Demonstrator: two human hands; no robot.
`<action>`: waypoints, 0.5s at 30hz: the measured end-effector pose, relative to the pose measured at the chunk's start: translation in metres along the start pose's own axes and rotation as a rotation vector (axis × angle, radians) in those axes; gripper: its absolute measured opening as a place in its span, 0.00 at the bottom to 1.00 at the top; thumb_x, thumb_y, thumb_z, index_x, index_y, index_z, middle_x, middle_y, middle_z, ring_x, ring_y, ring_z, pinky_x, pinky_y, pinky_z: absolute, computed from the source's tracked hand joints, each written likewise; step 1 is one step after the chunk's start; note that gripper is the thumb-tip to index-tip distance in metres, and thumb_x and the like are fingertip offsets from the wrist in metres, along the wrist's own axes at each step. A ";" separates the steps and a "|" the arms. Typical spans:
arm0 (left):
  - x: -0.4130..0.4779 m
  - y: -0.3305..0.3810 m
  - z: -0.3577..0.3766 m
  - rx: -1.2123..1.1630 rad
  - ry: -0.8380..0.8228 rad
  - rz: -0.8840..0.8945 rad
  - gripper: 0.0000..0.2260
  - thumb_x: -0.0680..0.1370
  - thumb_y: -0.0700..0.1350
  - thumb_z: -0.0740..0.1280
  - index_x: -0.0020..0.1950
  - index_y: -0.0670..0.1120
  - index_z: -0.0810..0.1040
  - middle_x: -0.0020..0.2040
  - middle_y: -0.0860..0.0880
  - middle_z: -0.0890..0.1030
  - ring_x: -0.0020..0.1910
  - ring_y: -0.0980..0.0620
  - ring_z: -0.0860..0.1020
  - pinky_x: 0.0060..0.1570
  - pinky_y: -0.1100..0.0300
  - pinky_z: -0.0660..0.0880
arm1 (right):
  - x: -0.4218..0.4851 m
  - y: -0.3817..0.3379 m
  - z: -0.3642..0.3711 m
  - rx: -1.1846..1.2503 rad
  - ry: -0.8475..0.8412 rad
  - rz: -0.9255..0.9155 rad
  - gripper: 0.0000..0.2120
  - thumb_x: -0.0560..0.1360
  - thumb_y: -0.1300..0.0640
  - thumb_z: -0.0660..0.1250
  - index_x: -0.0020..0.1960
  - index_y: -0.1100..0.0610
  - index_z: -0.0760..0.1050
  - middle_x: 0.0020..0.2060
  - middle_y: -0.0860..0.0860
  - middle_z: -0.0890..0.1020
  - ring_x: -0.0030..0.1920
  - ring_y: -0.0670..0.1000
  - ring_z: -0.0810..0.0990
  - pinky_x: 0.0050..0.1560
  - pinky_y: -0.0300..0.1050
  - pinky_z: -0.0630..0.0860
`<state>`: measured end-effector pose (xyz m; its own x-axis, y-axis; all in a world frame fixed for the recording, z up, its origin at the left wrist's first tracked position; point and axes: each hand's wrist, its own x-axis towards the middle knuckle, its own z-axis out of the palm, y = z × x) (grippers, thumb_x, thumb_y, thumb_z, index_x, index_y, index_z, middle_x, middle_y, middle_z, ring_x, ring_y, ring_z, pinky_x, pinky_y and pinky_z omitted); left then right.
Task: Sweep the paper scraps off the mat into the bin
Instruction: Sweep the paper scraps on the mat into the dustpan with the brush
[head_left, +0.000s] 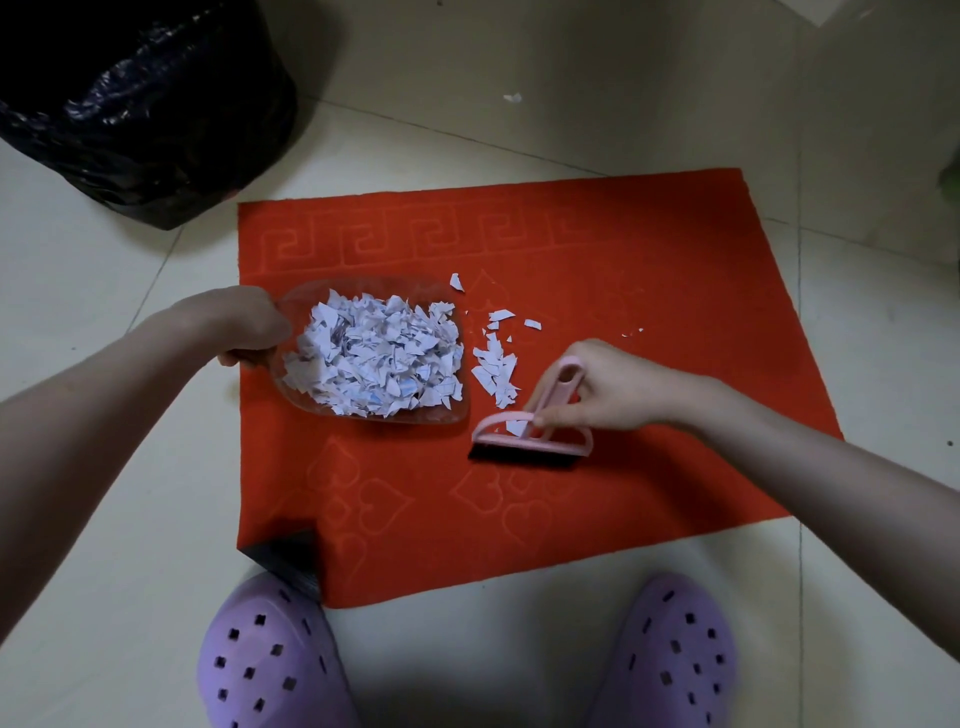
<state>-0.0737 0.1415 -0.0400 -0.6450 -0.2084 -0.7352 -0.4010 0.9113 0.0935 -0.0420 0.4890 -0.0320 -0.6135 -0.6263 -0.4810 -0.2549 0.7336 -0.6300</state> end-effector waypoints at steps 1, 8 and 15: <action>0.000 0.001 0.000 0.001 0.004 0.000 0.14 0.74 0.37 0.56 0.28 0.39 0.71 0.20 0.44 0.72 0.20 0.48 0.65 0.24 0.63 0.62 | 0.004 0.003 0.001 -0.037 -0.016 0.004 0.07 0.71 0.51 0.73 0.47 0.51 0.84 0.39 0.46 0.86 0.41 0.48 0.84 0.43 0.51 0.79; 0.000 0.001 0.002 -0.001 0.006 -0.006 0.15 0.74 0.36 0.56 0.27 0.39 0.70 0.18 0.44 0.71 0.19 0.48 0.65 0.25 0.62 0.62 | 0.006 0.013 -0.028 -0.180 0.197 -0.041 0.08 0.72 0.51 0.71 0.51 0.50 0.83 0.46 0.45 0.85 0.47 0.46 0.82 0.48 0.51 0.78; 0.001 0.004 0.002 -0.016 -0.010 -0.002 0.14 0.74 0.35 0.56 0.29 0.37 0.71 0.18 0.43 0.71 0.17 0.48 0.65 0.22 0.64 0.62 | -0.004 0.017 -0.024 -0.233 0.030 -0.050 0.06 0.72 0.52 0.72 0.49 0.47 0.83 0.45 0.42 0.84 0.46 0.44 0.82 0.48 0.50 0.78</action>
<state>-0.0742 0.1454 -0.0414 -0.6373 -0.2068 -0.7423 -0.4132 0.9049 0.1026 -0.0620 0.5105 -0.0260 -0.6173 -0.6575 -0.4321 -0.4487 0.7454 -0.4931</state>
